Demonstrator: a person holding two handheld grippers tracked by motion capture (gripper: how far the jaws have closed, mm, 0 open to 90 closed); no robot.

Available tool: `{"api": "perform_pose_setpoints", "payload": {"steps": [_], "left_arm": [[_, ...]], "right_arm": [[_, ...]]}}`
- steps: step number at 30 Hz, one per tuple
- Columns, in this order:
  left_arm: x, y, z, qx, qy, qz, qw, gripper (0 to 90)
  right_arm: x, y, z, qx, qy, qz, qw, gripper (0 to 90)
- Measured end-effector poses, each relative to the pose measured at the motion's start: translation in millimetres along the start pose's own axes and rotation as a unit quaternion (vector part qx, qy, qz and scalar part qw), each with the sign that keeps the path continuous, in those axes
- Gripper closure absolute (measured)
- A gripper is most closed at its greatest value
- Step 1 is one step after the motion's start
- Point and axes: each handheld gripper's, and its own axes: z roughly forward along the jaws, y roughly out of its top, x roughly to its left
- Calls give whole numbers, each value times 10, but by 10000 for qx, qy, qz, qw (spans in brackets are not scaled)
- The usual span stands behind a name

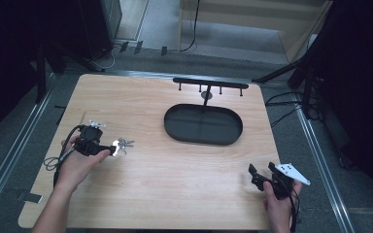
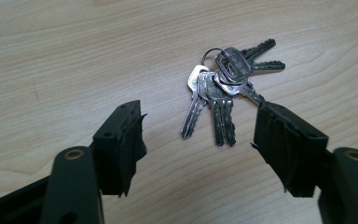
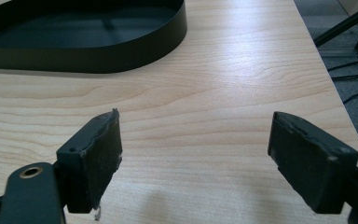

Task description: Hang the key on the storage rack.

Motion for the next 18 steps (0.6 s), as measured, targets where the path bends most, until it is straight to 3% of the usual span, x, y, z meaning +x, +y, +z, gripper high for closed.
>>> {"api": "perform_pose_setpoints", "payload": {"steps": [2, 3, 4, 7, 8, 12, 13, 18], "left_arm": [[-7, 108, -17, 259, -155, 60, 9995, 330], [-25, 186, -7, 529, -216, 93, 9983, 328], [-25, 186, -7, 529, -216, 93, 9983, 333], [-49, 273, 83, 1008, -10, 167, 9948, 368], [-64, 295, 157, 1205, 60, 200, 9925, 379], [-78, 314, 246, 1397, -12, 153, 9901, 408], [-93, 329, 289, 1502, 62, 260, 9883, 405], [-93, 360, 343, 1550, 94, 330, 9873, 436]], "right_arm": [[0, 0, 1, 4, 1, 1, 10000, 172], [0, 0, 1, 4, 0, 2, 10000, 171], [0, 0, 1, 4, 0, 2, 10000, 171], [-6, 0, 0, -14, 12, -1, 10000, 171], [-7, 0, -1, -18, 20, 5, 10000, 171], [-10, 0, 0, -15, 30, 19, 10000, 171], [-9, 0, 0, -14, 29, 4, 10000, 171], [-13, -1, -2, -17, 35, 44, 10000, 171]]}}
